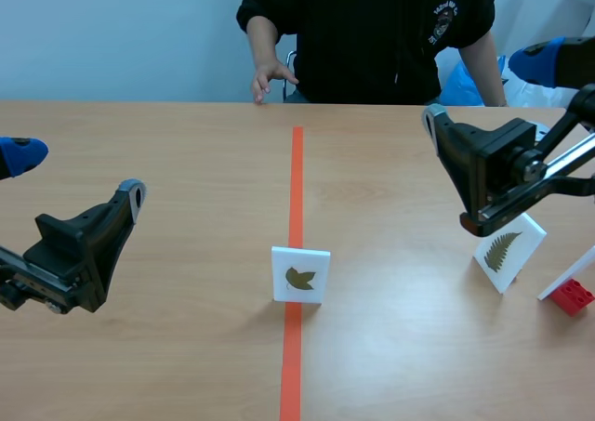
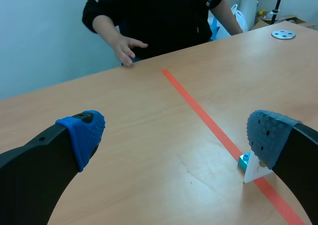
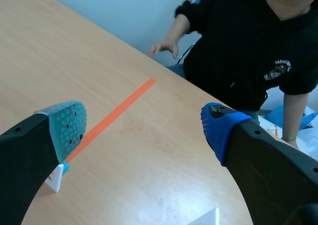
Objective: Sort the leaf by its shape. The table is split by an orange tape line. A compound leaf with several leaflets goes to the left side, a simple leaf with one blade goes to the right side. Return to the home posture when a red brick is placed on the table.
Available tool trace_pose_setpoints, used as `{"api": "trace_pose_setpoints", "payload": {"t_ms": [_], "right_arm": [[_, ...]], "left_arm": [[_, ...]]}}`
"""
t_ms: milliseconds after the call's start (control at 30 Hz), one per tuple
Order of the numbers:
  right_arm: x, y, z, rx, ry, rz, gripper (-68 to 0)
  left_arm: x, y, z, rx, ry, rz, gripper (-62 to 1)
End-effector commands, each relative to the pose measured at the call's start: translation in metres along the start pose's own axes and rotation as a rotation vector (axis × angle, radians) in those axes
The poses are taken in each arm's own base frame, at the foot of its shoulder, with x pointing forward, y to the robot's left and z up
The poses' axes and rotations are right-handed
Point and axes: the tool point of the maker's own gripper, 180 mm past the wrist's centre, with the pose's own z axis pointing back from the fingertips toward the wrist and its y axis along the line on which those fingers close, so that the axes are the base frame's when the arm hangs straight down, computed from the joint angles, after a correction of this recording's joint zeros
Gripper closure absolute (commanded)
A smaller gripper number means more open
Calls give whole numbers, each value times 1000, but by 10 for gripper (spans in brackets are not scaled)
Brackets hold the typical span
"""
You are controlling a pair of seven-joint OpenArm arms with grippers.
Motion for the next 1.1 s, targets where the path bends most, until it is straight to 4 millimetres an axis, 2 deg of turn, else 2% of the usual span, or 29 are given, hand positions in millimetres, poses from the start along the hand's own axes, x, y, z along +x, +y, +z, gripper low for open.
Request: {"api": "trace_pose_setpoints", "payload": {"t_ms": [0,300,400,500,800,933,1067], "right_arm": [[5,-6,-1,-12,-21,18,-475],[5,-6,-1,-12,-21,19,-475],[5,-6,-1,-12,-21,19,-475],[5,-6,-1,-12,-21,19,-475],[5,-6,-1,-12,-21,19,-475],[5,-6,-1,-12,-21,19,-475],[5,-6,-1,-12,-21,19,-475]], "left_arm": [[8,-1,-1,2,-32,5,-613],[8,-1,-1,-7,-27,-6,-613],[2,-1,0,-36,-5,-25,-613],[-11,0,1,-75,38,-44,-613],[-72,20,-4,-201,192,-71,-613],[-90,15,-11,-261,220,-55,-613],[-106,-1,-18,-334,253,-40,-613]]}}
